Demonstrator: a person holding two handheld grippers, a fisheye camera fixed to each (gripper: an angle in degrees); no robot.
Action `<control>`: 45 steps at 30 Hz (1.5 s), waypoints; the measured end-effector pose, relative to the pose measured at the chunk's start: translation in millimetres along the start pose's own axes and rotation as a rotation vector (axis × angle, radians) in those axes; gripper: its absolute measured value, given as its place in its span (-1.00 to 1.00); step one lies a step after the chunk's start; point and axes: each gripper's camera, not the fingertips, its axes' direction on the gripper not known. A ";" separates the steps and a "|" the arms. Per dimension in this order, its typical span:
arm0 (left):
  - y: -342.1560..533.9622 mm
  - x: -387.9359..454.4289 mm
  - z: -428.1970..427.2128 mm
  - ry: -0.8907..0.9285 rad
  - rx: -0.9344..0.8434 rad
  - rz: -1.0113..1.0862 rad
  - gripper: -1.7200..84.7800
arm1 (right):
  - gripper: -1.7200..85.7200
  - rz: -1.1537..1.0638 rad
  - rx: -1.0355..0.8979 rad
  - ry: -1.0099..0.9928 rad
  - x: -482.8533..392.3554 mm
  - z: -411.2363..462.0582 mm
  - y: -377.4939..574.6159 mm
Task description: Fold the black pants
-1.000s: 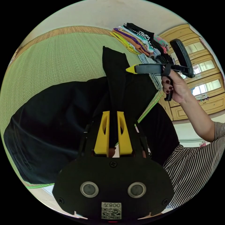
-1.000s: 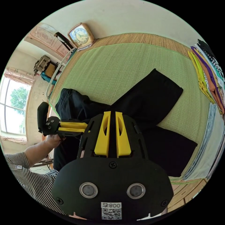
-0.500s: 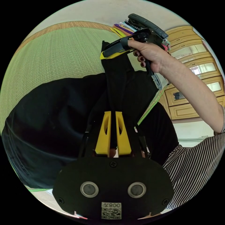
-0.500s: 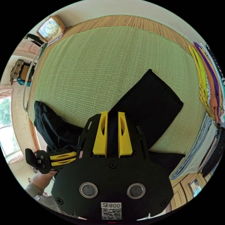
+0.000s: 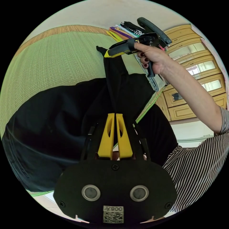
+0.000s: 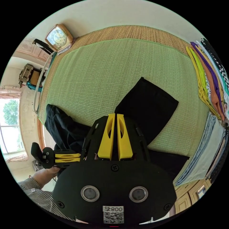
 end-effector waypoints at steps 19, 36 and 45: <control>-64.7 132.5 36.1 -0.147 -0.219 0.191 -0.94 | -0.94 0.188 0.257 -0.259 155.3 -0.1 253.2; -114.5 190.4 32.2 -0.135 -0.270 0.111 -0.89 | -0.94 0.247 0.137 -0.252 211.1 88.8 304.3; -155.7 230.3 -2.6 -0.082 -0.167 0.120 -0.91 | -0.94 0.267 0.114 -0.321 233.0 113.7 313.6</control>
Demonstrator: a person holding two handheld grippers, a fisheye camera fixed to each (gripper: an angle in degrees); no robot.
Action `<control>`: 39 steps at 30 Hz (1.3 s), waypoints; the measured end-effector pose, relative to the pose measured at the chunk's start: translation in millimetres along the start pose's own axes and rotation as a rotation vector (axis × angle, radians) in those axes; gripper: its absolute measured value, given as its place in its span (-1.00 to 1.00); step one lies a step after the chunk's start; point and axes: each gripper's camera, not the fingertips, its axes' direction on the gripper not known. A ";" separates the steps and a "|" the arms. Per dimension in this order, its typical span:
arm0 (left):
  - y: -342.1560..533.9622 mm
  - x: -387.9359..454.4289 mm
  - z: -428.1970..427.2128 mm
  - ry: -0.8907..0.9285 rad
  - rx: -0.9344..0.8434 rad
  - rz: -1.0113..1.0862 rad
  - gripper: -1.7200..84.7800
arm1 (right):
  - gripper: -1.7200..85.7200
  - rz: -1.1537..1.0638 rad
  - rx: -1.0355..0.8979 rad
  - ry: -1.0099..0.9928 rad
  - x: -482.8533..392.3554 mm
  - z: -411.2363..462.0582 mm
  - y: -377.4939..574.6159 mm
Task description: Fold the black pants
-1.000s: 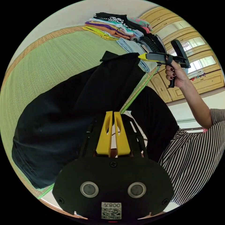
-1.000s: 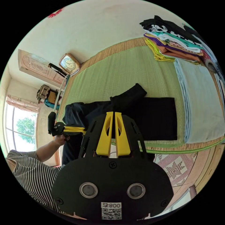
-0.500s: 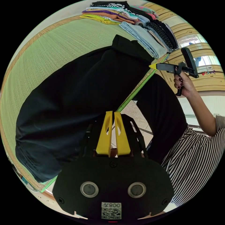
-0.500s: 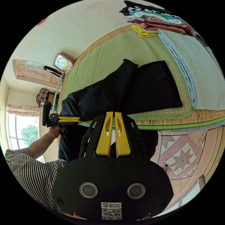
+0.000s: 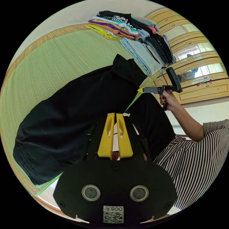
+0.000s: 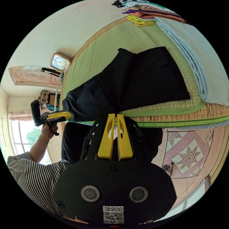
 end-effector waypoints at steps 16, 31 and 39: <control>-146.2 24.6 3.0 -0.423 -0.214 0.171 -0.89 | -0.94 0.002 -0.025 -0.062 24.3 25.2 6.8; -176.6 23.1 -40.3 -0.377 -0.072 0.086 -0.95 | -0.95 -0.033 -0.003 -0.041 16.7 41.2 26.2; -200.3 38.0 -52.1 -0.155 0.025 0.108 -0.93 | -0.85 -0.309 0.139 0.277 -53.5 43.7 25.6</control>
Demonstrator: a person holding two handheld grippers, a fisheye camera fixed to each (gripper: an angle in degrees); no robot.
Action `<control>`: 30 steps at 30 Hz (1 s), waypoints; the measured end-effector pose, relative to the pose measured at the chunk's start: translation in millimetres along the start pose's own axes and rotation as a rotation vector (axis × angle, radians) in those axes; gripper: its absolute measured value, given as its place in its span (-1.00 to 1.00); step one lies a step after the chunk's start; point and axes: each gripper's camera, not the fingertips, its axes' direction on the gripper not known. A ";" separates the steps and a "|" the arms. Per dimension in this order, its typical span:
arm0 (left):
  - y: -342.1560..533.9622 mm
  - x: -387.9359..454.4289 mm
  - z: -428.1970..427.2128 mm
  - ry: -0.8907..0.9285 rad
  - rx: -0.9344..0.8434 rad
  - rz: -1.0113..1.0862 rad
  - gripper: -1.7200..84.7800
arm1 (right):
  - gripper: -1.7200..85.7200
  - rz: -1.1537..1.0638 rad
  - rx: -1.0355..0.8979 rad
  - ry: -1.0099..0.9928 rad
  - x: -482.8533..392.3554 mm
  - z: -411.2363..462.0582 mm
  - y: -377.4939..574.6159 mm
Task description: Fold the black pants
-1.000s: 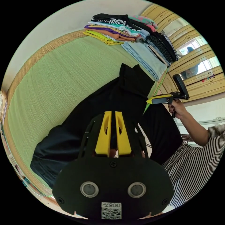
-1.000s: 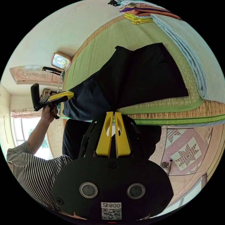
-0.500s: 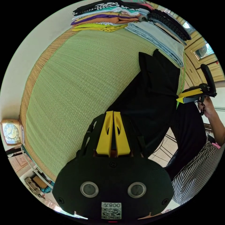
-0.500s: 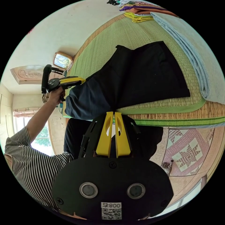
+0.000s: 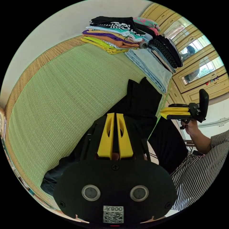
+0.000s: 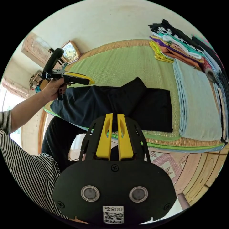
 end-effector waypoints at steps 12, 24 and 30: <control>-36.4 8.5 12.7 0.096 -0.005 -0.042 -0.95 | -0.88 -0.158 -0.085 0.188 -31.8 80.9 -22.8; -99.1 38.4 15.9 0.208 0.068 -0.020 -0.93 | -0.93 0.194 0.246 -0.047 71.3 13.4 58.2; -157.4 87.6 35.0 0.202 0.024 0.100 -0.90 | -0.94 0.439 0.292 -0.207 146.9 20.9 118.3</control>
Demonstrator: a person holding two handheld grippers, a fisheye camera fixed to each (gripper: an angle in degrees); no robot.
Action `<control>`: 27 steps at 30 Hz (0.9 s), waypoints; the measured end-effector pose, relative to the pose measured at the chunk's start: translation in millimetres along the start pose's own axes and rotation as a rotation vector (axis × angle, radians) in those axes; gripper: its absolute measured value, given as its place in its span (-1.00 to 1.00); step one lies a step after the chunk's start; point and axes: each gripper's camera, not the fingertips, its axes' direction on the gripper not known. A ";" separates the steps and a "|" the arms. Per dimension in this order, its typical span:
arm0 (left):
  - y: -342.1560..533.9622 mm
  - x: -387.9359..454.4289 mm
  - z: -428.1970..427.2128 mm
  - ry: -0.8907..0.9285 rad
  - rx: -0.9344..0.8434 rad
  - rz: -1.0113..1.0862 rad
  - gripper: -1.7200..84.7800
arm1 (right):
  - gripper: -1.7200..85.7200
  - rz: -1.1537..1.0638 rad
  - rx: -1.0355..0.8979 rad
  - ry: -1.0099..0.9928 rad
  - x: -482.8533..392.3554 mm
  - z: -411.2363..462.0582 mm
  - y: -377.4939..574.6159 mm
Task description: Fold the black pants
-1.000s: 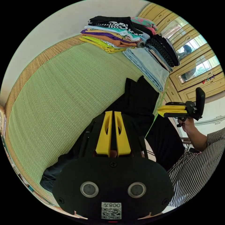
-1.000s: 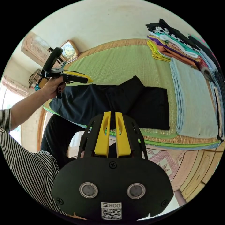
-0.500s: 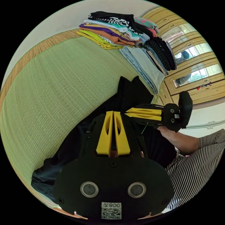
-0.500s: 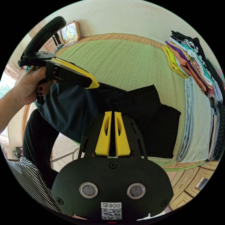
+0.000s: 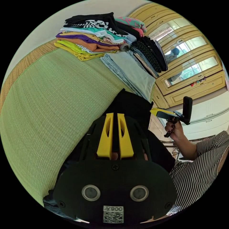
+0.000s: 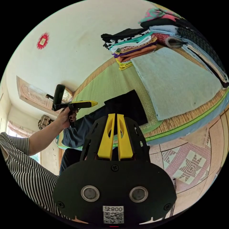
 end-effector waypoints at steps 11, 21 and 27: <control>-102.8 83.7 65.5 -0.284 -0.193 0.238 -0.88 | -0.94 0.198 -0.028 -0.150 95.8 19.8 34.7; -139.9 116.4 85.4 -0.294 -0.222 0.240 -0.92 | -0.94 0.214 -0.030 -0.207 143.7 29.7 44.2; -144.7 129.5 73.3 -0.259 -0.141 0.196 -0.92 | -0.94 0.215 0.005 -0.253 159.9 28.4 49.3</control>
